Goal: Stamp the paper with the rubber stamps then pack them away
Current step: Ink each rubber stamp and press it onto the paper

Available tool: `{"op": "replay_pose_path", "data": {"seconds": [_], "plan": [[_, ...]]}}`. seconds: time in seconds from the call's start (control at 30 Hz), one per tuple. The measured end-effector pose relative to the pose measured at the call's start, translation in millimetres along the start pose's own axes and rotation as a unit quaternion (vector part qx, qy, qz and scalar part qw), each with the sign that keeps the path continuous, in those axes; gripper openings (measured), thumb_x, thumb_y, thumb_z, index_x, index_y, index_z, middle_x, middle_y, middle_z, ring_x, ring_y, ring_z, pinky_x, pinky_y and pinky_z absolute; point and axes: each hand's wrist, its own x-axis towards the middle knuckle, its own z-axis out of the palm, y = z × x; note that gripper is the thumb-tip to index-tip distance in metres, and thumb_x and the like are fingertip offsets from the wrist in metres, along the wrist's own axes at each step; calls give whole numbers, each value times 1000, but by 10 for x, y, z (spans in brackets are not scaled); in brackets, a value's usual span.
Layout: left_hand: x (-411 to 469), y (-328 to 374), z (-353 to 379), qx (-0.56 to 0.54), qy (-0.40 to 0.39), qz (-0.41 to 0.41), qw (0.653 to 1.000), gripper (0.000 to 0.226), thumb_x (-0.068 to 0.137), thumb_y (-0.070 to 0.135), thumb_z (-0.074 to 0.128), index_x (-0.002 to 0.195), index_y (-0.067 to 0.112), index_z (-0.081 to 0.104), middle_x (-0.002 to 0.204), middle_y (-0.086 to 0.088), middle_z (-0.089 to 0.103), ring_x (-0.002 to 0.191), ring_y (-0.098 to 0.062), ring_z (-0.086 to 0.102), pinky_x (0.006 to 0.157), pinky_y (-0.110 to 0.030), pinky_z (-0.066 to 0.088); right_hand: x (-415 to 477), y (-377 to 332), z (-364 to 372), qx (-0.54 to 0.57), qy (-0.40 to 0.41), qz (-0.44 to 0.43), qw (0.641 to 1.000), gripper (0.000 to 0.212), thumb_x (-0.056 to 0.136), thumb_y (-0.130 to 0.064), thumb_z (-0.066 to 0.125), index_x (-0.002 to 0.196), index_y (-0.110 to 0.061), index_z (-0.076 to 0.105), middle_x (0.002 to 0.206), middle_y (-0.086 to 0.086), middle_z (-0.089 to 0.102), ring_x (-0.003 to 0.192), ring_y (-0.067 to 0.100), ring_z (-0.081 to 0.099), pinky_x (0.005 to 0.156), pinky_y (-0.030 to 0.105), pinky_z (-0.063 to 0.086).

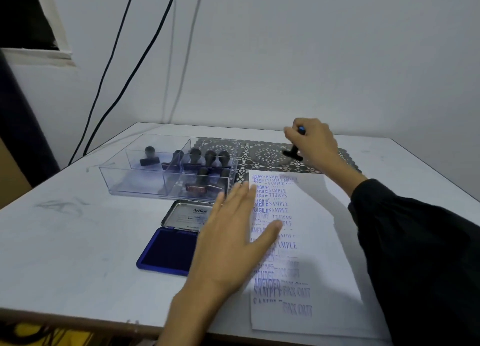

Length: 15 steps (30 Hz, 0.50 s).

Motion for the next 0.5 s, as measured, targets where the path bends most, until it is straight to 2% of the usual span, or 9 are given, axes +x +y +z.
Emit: {"op": "replay_pose_path", "data": {"seconds": [0.1,0.17,0.2,0.3,0.43,0.5], "plan": [[-210,-204,-239,-27,36,-46,998,85,66,82,29,143,49,17,133,48,-6,109,38,-23,104,-6,-7,-36,-212,-91,66,-11,-8,998,25,84,-23,55,63,-12,49,60,5,51,55,17,41,57,29,28],[-309,-374,-384,-35,41,-79,995,84,60,84,32,137,54,20,131,51,0,115,37,-16,102,-1,-6,-91,-362,-112,100,-16,-16,995,27,82,-22,56,58,-15,45,62,7,52,58,18,42,62,31,30],[-351,-462,-452,-36,38,-97,994,86,58,86,34,137,56,22,132,51,1,122,33,-10,105,-3,-4,-125,-440,-108,113,-21,-18,993,29,81,-22,57,57,-16,44,62,8,51,60,19,42,63,31,31],[-446,-708,-620,-34,21,-154,987,99,49,92,42,140,56,24,138,47,8,139,7,5,115,-31,15,-275,-693,-55,136,-47,-31,989,32,83,-24,58,55,-19,43,60,5,49,59,17,42,63,32,33],[-548,-866,-739,-46,-19,-195,980,114,41,97,51,142,56,16,147,36,15,143,-1,16,116,-41,25,-598,-1026,101,139,-102,-66,983,35,88,-30,59,56,-22,48,54,-5,50,51,12,46,62,28,43],[-586,-876,-739,-24,-35,-192,980,120,41,98,49,145,54,10,150,32,18,142,-4,22,114,-41,30,-790,-1145,250,127,-146,-89,977,36,88,-37,60,57,-23,50,56,-7,56,53,11,53,67,31,52]]}}
